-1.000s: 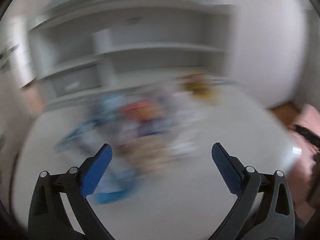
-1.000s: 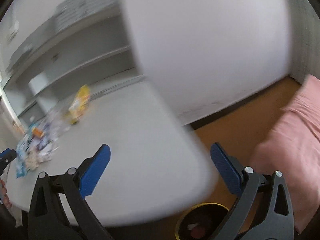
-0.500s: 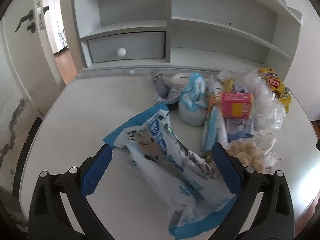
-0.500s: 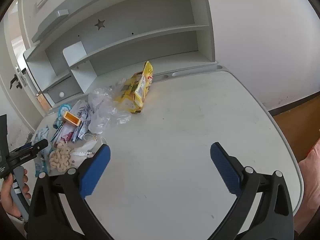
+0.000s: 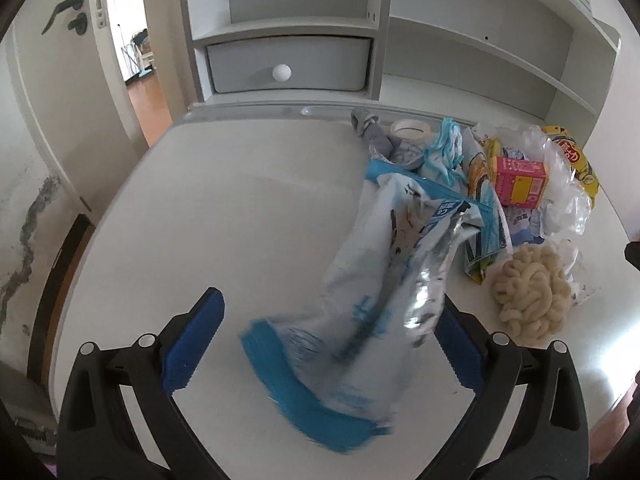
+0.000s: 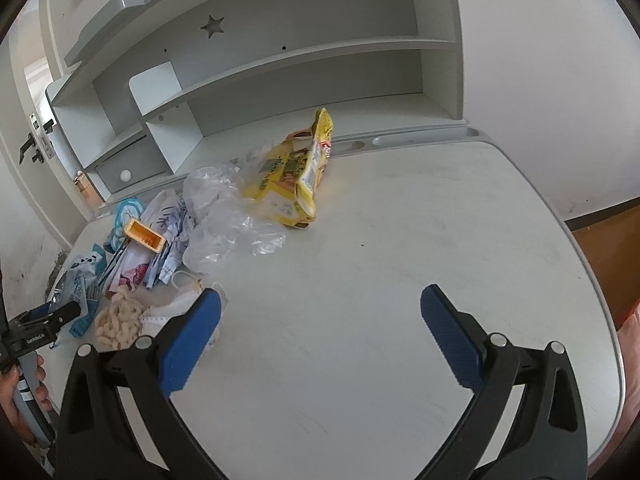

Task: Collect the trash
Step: 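Return both grippers to the desk toward the remaining trash, then grasp the blue-and-white wrapper with the left gripper while the right grasps the yellow snack bag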

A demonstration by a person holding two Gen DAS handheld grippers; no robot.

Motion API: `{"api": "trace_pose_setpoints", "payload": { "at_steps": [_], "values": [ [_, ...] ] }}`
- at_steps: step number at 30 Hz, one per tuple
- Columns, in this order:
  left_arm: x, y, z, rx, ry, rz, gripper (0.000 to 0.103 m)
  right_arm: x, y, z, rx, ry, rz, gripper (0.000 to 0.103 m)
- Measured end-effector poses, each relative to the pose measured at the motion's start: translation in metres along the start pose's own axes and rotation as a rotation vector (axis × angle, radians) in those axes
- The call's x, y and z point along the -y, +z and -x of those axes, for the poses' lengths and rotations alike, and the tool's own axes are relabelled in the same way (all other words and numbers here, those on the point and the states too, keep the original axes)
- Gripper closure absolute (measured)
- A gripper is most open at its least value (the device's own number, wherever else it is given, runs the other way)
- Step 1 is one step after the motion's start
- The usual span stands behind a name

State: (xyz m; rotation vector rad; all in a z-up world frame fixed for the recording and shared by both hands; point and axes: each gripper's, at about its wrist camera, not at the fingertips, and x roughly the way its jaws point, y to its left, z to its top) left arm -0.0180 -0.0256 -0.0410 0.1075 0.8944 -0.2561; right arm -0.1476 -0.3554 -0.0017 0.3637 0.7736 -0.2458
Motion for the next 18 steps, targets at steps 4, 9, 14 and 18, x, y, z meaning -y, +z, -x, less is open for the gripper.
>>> {"api": "trace_pose_setpoints", "payload": {
  "at_steps": [4,9,14,18],
  "values": [
    [0.008,0.007,-0.009,-0.001,-0.002,-0.038,0.006,-0.001,0.014,0.001,0.027,0.004,-0.013,0.006],
    [0.008,0.012,-0.021,-0.022,-0.027,-0.039,0.006,0.006,0.029,0.001,0.062,-0.008,-0.056,0.006],
    [0.002,0.015,-0.030,-0.048,-0.107,-0.026,0.016,0.013,0.035,-0.008,0.045,-0.022,-0.071,0.006],
    [-0.004,0.025,-0.033,-0.025,-0.116,-0.021,0.057,0.016,0.047,-0.024,0.028,-0.031,-0.079,0.006]
  ]
}}
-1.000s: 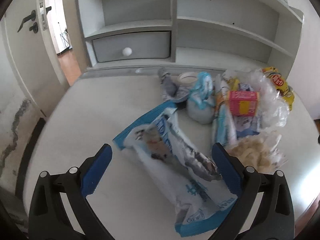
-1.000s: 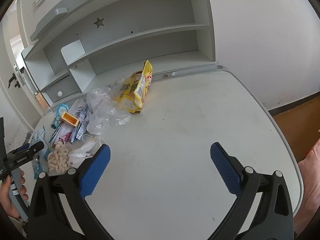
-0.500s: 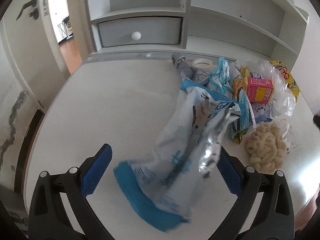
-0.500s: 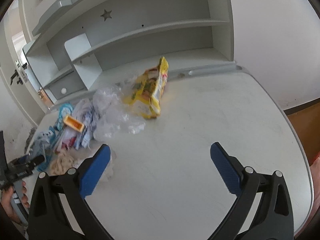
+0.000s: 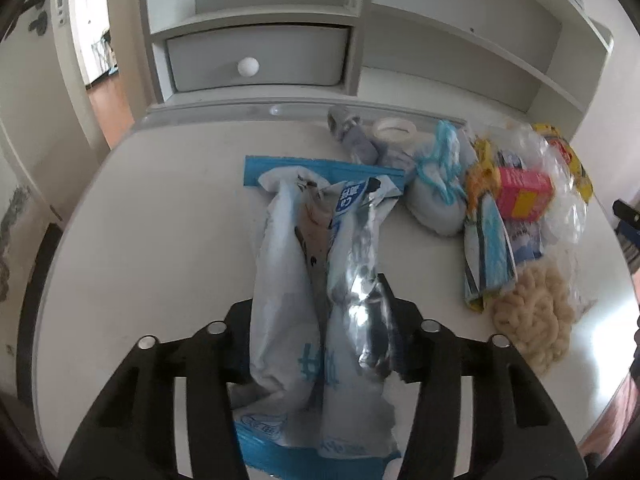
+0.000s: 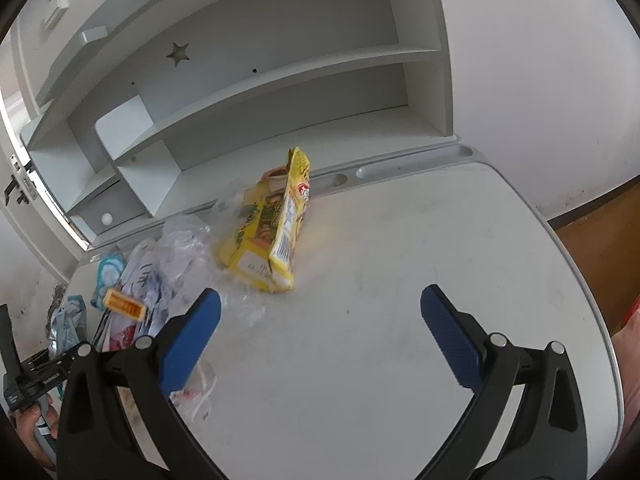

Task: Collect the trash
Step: 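Grasp the blue-and-white wrapper with the left gripper while the right grasps the yellow snack bag, then carry both bags over the wastebasket and open both grippers to drop them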

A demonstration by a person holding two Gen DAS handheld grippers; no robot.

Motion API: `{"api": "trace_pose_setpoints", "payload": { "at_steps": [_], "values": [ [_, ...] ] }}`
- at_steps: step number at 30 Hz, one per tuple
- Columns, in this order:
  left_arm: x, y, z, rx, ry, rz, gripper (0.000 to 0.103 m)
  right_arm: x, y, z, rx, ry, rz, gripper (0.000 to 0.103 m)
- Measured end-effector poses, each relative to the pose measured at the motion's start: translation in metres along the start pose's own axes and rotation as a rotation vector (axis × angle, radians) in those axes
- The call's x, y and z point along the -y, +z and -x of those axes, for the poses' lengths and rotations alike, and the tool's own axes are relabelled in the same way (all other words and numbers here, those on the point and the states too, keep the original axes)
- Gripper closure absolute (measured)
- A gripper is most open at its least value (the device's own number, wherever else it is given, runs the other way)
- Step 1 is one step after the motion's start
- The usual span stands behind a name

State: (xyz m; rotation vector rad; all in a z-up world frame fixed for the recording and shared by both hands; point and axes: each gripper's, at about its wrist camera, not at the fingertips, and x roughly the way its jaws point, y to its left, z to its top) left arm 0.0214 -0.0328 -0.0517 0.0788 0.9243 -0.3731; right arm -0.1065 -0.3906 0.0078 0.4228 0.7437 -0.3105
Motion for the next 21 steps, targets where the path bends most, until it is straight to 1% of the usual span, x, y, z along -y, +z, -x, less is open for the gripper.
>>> {"api": "trace_pose_setpoints", "payload": {
  "at_steps": [7,8,9,11,13,14,15,16,17,18,21],
  "values": [
    [-0.009,0.016,-0.011,0.018,0.037,0.009,0.058,-0.015,0.026,-0.042,-0.044,0.031,0.045,0.006],
    [-0.011,0.019,-0.013,0.019,0.041,0.014,0.058,-0.016,0.030,-0.048,-0.049,0.030,0.048,0.007],
    [-0.014,0.022,-0.015,0.018,0.041,0.021,0.058,-0.018,0.033,-0.053,-0.051,0.025,0.051,0.011],
    [-0.019,0.027,-0.017,0.018,0.042,0.032,0.058,-0.021,0.039,-0.065,-0.066,0.012,0.063,0.023],
    [-0.023,0.032,-0.020,0.024,0.059,0.036,0.058,-0.024,0.042,-0.077,-0.095,-0.002,0.082,0.041],
    [-0.025,0.033,-0.020,0.030,0.065,0.040,0.058,-0.025,0.043,-0.084,-0.112,-0.002,0.088,0.047],
    [-0.028,0.036,-0.021,0.035,0.066,0.049,0.059,-0.025,0.043,-0.090,-0.131,0.006,0.089,0.069],
    [-0.031,0.036,-0.021,0.037,0.063,0.055,0.059,-0.025,0.043,-0.094,-0.142,0.020,0.082,0.088],
    [-0.033,0.037,-0.021,0.038,0.060,0.060,0.060,-0.023,0.043,-0.096,-0.147,0.039,0.064,0.089],
    [-0.034,0.038,-0.020,0.042,0.058,0.060,0.060,-0.023,0.044,-0.095,-0.143,0.038,0.061,0.092],
    [-0.034,0.040,-0.013,0.067,0.067,0.054,0.060,-0.027,0.044,-0.083,-0.104,0.012,0.091,0.093]
  ]
}}
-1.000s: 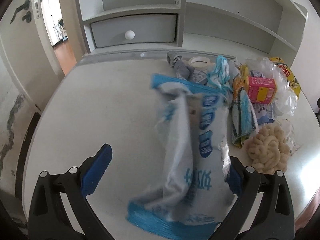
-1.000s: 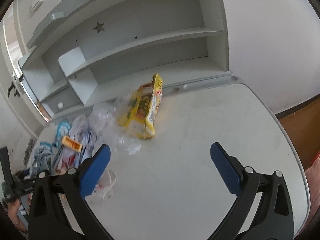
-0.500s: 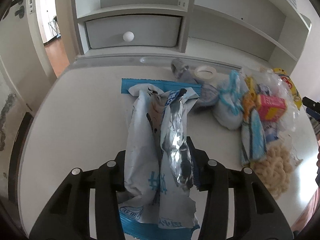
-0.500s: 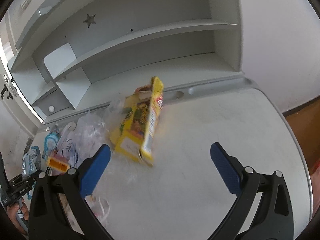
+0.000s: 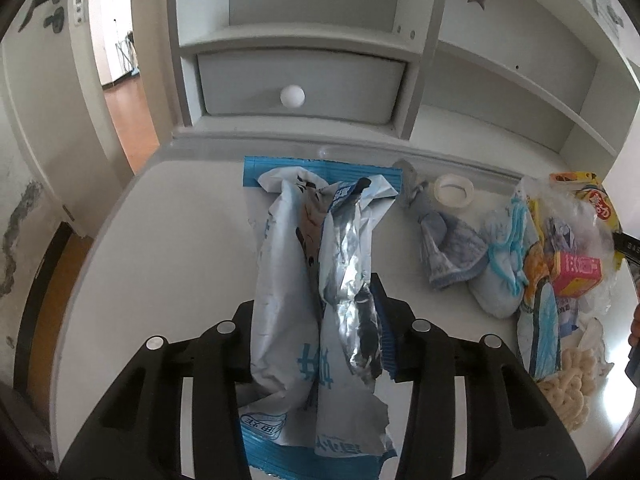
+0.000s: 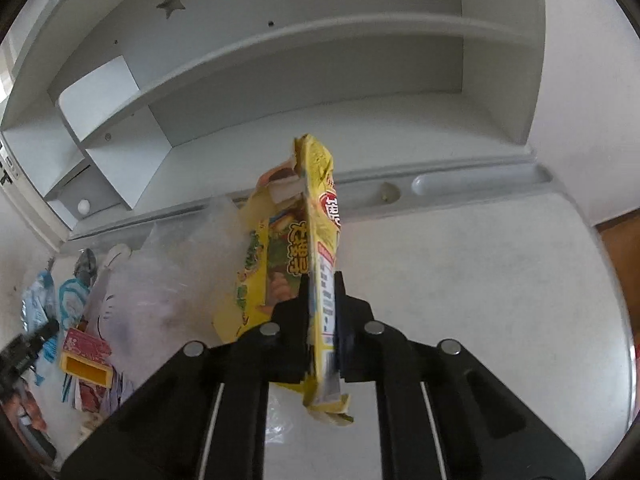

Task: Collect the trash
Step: 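Carry both bags over the wastebasket and open both grippers to drop them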

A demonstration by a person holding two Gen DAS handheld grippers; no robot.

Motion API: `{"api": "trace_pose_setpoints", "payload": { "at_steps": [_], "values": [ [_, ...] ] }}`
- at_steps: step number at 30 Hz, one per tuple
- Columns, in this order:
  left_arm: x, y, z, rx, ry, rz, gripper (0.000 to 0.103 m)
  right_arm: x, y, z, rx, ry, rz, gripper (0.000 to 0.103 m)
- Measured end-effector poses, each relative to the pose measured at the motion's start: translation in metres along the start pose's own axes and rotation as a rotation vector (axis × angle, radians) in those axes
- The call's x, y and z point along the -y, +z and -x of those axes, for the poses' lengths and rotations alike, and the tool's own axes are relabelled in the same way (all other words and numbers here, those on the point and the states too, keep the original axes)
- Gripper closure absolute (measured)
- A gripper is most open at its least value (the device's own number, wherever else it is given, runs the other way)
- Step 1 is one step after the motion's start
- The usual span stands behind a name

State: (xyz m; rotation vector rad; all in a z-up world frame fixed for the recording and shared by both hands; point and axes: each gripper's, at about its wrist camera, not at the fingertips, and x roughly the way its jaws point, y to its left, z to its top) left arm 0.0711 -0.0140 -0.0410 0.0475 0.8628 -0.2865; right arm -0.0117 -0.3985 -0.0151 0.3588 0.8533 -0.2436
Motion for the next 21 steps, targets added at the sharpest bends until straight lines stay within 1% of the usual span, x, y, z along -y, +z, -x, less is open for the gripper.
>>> {"api": "trace_pose_setpoints", "payload": {
  "at_steps": [3,6,9,11,13,14,15,16,18,21],
  "values": [
    [0.000,0.001,0.010,0.029,-0.012,0.000,0.060,-0.001,-0.001,0.019,0.046,-0.030,0.024,0.093],
    [0.002,0.002,0.022,0.058,-0.021,-0.001,0.060,-0.001,0.001,0.047,0.126,-0.103,0.056,0.093],
    [0.007,0.001,0.036,0.083,-0.030,-0.018,0.060,-0.001,-0.001,0.076,0.204,-0.198,0.100,0.093],
    [0.012,0.000,0.044,0.091,-0.036,-0.033,0.060,-0.001,-0.007,0.091,0.240,-0.271,0.126,0.093],
    [0.017,-0.003,0.051,0.096,-0.050,-0.044,0.060,0.004,-0.014,0.099,0.254,-0.311,0.138,0.093],
    [0.019,-0.005,0.055,0.100,-0.050,-0.049,0.060,0.008,-0.017,0.103,0.253,-0.295,0.121,0.093],
    [0.022,-0.007,0.059,0.104,-0.051,-0.054,0.060,0.017,-0.021,0.108,0.244,-0.256,0.080,0.093],
    [0.023,-0.008,0.061,0.105,-0.055,-0.054,0.060,0.021,-0.024,0.111,0.245,-0.266,0.072,0.093],
    [0.026,-0.012,0.065,0.103,-0.068,-0.054,0.060,0.022,-0.030,0.118,0.257,-0.320,0.091,0.093],
    [0.031,-0.017,0.074,0.107,-0.087,-0.063,0.060,0.027,-0.037,0.129,0.259,-0.283,0.061,0.093]
  ]
}}
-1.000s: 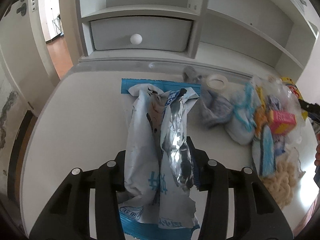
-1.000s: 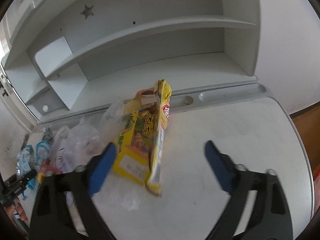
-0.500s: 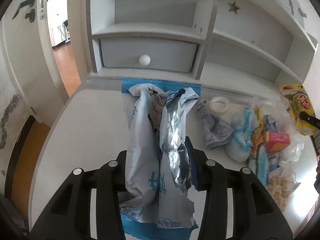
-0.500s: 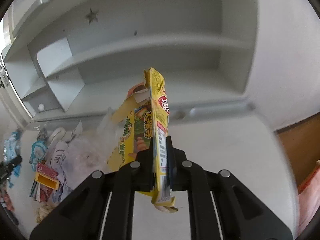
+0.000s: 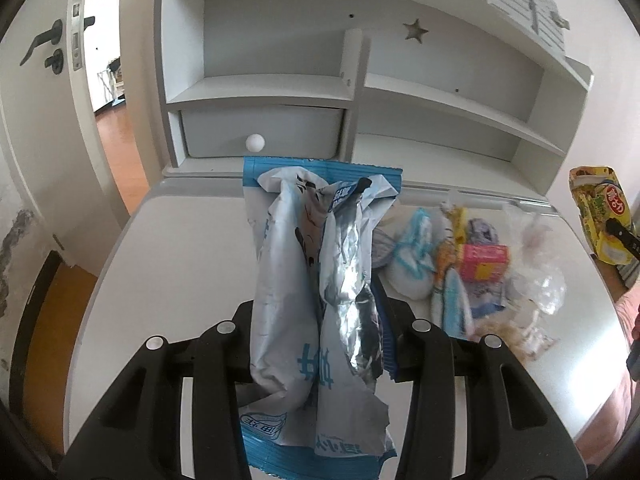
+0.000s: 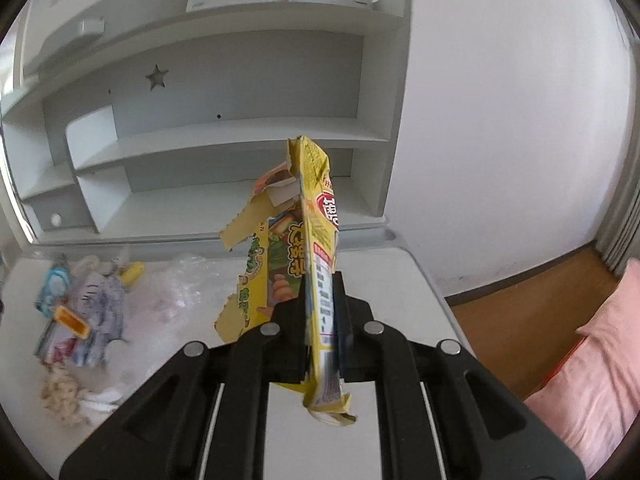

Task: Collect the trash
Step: 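Carry both bags over the wastebasket and open both grippers to drop them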

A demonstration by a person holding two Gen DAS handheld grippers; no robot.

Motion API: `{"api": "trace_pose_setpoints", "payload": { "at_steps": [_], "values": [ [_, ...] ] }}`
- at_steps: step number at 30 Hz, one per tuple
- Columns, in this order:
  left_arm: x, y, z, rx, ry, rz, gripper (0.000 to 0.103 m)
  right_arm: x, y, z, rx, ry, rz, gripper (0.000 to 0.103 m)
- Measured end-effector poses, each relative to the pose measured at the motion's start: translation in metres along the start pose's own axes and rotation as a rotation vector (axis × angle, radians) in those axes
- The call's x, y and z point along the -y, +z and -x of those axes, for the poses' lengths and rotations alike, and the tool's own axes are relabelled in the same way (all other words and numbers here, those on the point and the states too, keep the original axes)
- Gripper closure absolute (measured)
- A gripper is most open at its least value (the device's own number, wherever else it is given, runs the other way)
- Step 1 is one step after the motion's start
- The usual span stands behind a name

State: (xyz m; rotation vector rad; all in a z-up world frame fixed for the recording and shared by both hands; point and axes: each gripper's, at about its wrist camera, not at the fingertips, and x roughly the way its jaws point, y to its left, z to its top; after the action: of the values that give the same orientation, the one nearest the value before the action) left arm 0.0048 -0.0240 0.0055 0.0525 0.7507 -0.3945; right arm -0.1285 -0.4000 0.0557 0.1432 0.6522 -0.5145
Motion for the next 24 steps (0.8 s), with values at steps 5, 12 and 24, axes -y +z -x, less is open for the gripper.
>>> {"api": "trace_pose_setpoints", "payload": {
  "at_steps": [5,12,24],
  "values": [
    [0.012,-0.001,0.015,0.042,0.001,-0.035,0.060,0.017,-0.007,0.014,0.000,0.139,-0.091,0.093],
    [0.036,-0.001,0.020,0.034,-0.066,-0.063,0.060,0.026,-0.040,-0.003,-0.128,0.263,-0.164,0.092],
    [0.312,-0.030,0.068,0.035,-0.672,-0.585,0.060,0.159,-0.075,0.137,0.041,0.019,-0.266,0.092]
  ]
}}
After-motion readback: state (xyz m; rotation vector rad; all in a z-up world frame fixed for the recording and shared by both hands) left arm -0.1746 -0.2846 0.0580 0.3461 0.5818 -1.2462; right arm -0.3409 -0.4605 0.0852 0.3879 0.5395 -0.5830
